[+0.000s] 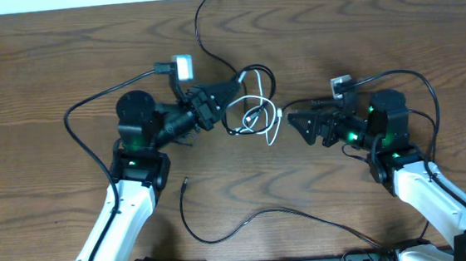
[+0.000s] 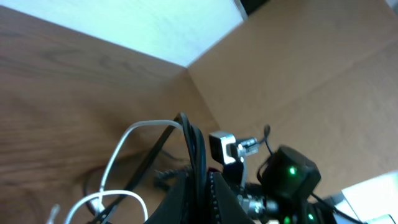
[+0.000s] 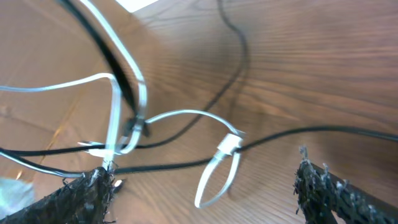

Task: Untangle cables

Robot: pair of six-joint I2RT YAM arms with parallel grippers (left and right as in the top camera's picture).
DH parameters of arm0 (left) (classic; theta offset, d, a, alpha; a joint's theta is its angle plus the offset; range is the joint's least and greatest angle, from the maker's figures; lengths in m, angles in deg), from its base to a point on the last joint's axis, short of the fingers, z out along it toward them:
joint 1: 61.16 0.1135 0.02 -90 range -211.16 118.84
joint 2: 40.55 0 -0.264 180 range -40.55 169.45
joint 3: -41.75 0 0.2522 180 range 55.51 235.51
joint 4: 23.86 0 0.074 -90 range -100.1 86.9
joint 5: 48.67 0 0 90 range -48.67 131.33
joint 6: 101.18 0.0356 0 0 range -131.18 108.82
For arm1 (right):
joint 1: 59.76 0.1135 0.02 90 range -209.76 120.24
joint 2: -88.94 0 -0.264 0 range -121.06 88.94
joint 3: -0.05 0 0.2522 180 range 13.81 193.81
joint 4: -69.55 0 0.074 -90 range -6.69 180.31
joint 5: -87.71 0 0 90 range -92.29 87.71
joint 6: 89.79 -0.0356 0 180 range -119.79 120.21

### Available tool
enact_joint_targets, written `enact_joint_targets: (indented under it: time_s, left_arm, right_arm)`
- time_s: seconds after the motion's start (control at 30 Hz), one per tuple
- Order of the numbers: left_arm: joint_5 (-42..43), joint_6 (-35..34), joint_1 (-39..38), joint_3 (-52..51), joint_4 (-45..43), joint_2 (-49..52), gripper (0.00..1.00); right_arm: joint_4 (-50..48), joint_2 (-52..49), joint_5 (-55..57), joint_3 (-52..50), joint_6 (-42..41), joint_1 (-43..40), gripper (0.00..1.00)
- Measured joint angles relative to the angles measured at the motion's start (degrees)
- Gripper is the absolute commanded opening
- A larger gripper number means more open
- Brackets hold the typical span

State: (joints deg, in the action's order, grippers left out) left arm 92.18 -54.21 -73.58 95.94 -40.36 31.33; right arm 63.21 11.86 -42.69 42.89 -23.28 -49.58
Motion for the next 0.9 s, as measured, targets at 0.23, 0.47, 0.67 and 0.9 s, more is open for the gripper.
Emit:
enact_joint_targets:
  time_s: [0.23,0.47,0.67,0.9]
  left_arm:
    - [0.37,1.11,-5.18,0.0,0.0,0.0,0.08]
    - [0.98,1.27,-10.51,0.0,-2.1,0.0,0.08]
    - [4.13,1.29,-12.0,0.0,-6.56,0.0,0.08]
    - [4.76,1.29,-8.13,0.0,-7.13,0.0,0.07]
  right_arm:
    - [-3.21,0.0,-1.09,0.0,0.02,3.04,0.95]
    - [-0.5,0.0,5.46,0.02,0.31,3.58,0.89]
    - [17.53,0.0,28.98,0.11,-3.54,2.43,0.97]
    - [26.32,-0.02,40.74,0.04,-9.42,-5.73,0.99]
